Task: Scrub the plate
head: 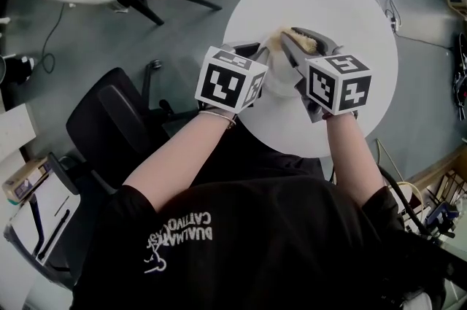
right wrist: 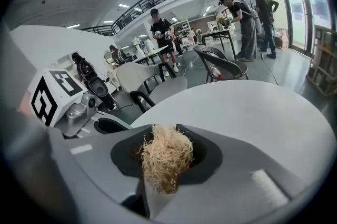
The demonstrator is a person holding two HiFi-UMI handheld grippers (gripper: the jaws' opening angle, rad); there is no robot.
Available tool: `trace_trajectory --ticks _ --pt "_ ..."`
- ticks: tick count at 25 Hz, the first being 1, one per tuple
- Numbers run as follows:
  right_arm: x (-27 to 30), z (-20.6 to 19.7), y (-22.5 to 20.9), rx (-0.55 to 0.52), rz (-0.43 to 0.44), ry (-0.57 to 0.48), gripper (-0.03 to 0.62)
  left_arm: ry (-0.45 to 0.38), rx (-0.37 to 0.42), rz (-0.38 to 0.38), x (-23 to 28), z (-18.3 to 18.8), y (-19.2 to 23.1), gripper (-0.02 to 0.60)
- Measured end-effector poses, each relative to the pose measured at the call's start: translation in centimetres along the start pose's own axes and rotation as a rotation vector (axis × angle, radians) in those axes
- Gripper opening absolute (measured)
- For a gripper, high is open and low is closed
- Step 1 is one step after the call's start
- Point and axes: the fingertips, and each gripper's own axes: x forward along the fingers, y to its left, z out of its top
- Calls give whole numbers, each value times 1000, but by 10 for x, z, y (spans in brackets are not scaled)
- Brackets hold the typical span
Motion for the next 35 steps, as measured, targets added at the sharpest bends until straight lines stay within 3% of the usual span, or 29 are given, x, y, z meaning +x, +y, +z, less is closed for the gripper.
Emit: trace_trajectory --ticks 18,29,35 --pt "2 -3 -10 35 -51 1 103 -1 33 7 0 0 2 57" --pt "-12 -9 -28 56 -145 20 101 -6 -7 -4 -2 0 2 52" --pt "-19 -8 -36 63 -150 23 101 -5 -21 1 -1 1 1 52"
